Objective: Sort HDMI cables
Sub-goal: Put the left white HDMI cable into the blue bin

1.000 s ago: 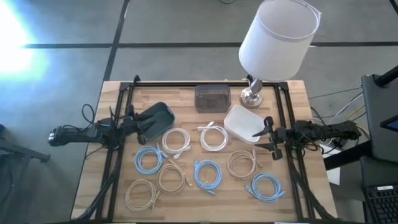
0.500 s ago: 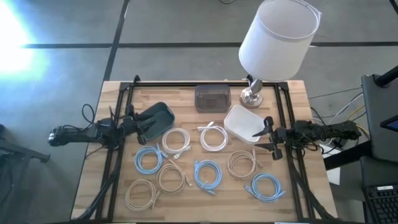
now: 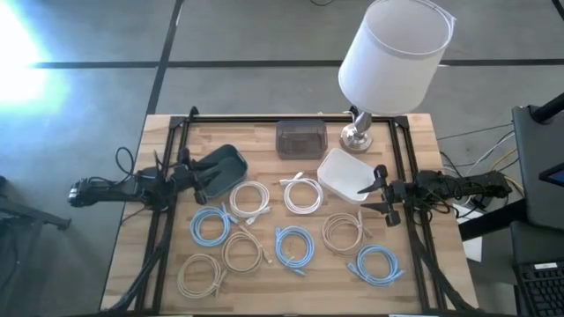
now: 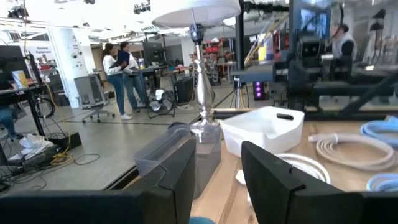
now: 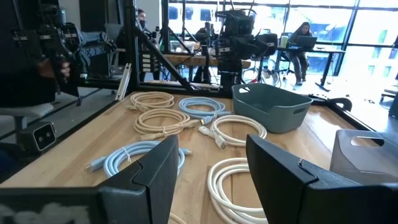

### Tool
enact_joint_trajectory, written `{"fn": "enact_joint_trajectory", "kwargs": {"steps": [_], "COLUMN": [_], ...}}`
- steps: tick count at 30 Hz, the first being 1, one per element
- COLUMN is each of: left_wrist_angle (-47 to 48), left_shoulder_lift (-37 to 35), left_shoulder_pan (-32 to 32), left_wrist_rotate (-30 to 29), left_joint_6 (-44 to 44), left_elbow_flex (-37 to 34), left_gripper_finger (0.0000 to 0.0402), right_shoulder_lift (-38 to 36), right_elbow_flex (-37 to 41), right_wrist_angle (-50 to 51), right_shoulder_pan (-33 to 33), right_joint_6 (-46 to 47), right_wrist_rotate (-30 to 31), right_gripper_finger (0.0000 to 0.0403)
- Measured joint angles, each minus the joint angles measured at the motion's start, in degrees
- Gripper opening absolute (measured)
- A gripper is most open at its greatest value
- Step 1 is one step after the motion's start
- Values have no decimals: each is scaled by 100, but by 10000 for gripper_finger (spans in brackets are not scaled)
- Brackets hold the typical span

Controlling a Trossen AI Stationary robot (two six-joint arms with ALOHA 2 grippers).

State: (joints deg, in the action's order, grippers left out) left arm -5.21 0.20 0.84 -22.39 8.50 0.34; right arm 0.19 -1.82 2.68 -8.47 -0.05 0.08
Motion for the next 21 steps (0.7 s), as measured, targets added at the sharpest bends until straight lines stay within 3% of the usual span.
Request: {"fn": "enact_joint_trajectory", "kwargs": {"steps": [7, 21], "left_wrist_angle": [-33, -38], "left_shoulder_lift": [1, 3], "left_shoulder_pan": [0, 0], "left_wrist_rotate": [2, 1], "left_joint_6": [-1093, -1233], "left_elbow_flex": [0, 0], "left_gripper_finger": [133, 133], "right_shoulder_lift": [1, 1], "right_elbow_flex": [0, -1], "right_wrist_angle": [2, 1], "right_shoulder_pan": [0, 0], "right_joint_6": [-9, -9], "right_wrist_rotate": [0, 0], "right_gripper_finger": [185, 185]}}
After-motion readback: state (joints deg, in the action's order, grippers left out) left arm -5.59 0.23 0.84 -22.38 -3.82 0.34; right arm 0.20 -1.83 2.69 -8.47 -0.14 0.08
